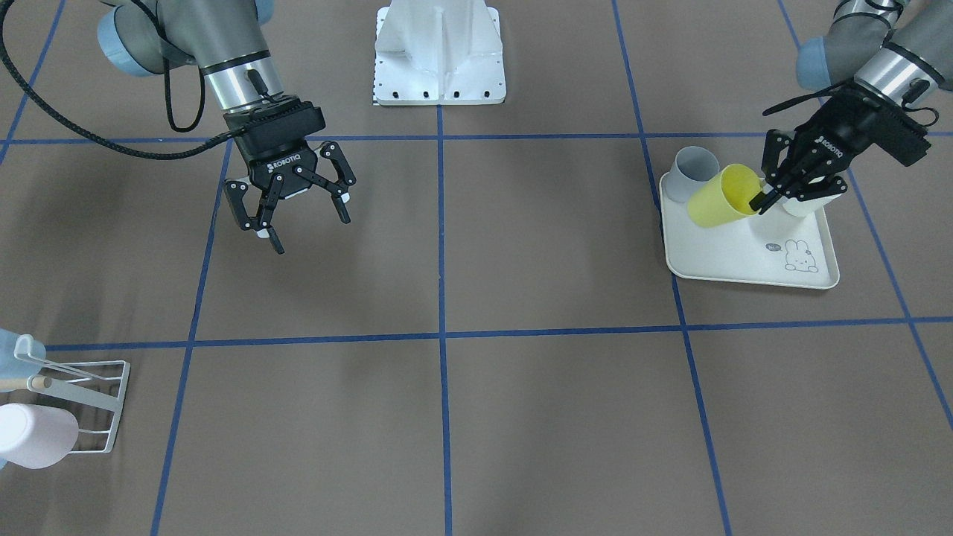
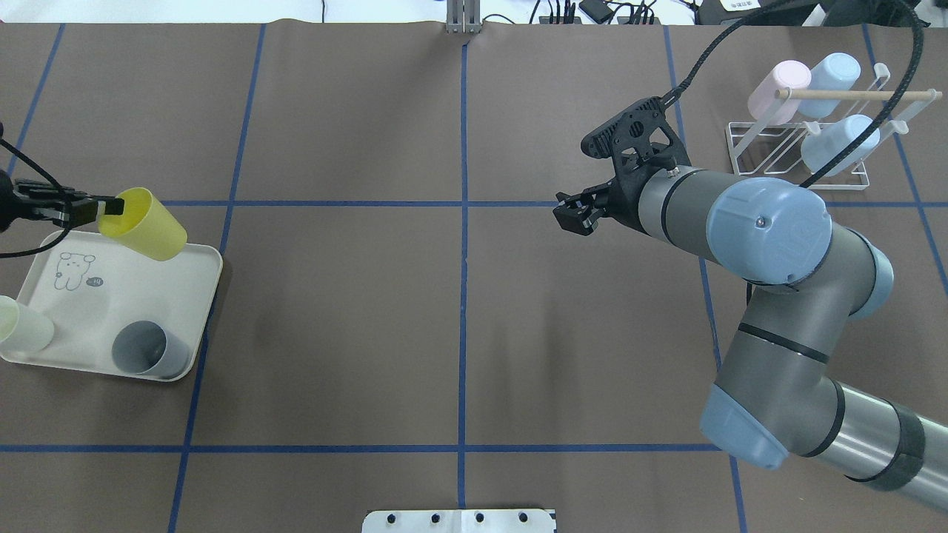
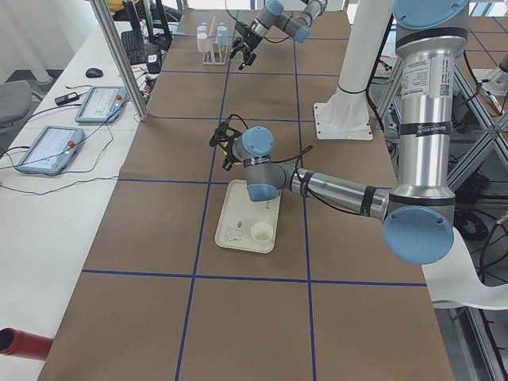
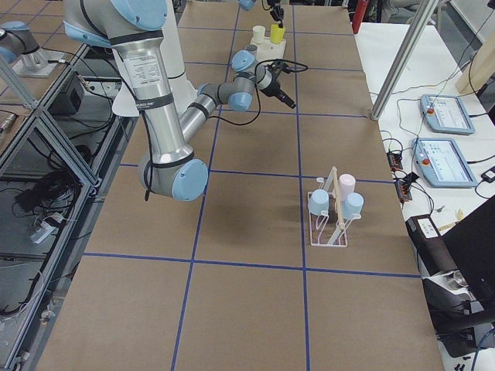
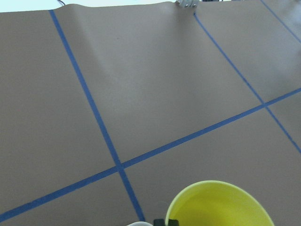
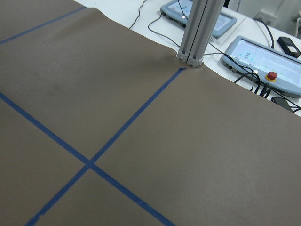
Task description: Transfer IKEA cup to right arm and place on rack
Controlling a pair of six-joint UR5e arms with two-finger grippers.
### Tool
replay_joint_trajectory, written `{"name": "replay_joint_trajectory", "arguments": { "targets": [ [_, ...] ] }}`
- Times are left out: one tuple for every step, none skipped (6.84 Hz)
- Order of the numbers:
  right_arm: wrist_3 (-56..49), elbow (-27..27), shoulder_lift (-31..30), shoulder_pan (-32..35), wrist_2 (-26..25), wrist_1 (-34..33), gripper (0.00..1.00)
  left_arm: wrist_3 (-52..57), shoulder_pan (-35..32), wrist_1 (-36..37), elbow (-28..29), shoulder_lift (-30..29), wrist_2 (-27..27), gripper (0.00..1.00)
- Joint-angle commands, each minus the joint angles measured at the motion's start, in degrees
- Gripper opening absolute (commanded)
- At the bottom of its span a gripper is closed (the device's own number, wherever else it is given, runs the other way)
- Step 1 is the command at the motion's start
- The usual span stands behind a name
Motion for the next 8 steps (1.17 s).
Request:
{"name": "replay_joint_trajectory", "arguments": {
  "targets": [
    [-0.40,-10.40,-0.04,-4.40,-7.80,23.91,1.00,-19.55,0.25,-0.22,-4.50,-5.52,-0.51,0.00],
    [-1.02,-15.43,-0.13,-5.46,-8.79,33.62,1.00,-27.21,1.30,-0.57,-5.73,-8.42,-0.51,0.00],
    [-5.46,-16.52,-0.13,-6.95,-8.88,38.33,1.00,-33.82,3.83,-0.66,-6.44,-11.50,0.01,0.00],
    [-13.33,-16.53,-0.13,-8.01,-8.71,40.12,1.00,-40.32,7.86,-0.57,-6.19,-15.09,1.58,0.00],
    [-16.81,-16.45,0.48,-8.80,-8.45,42.13,1.00,-45.00,13.21,-0.57,-6.19,-17.83,9.60,0.00],
    [-17.28,-16.53,0.66,-9.33,-8.27,45.29,1.00,-47.48,18.83,-0.31,-5.75,-20.29,16.73,0.00],
    [-20.59,-16.36,0.66,-10.30,-8.18,47.15,0.99,-49.07,21.06,0.04,-5.14,-22.14,19.50,0.00],
    [-24.97,-16.27,0.84,-11.79,-8.35,50.82,0.99,-49.61,22.30,0.04,-3.83,-22.86,21.44,0.00]
  ]
}}
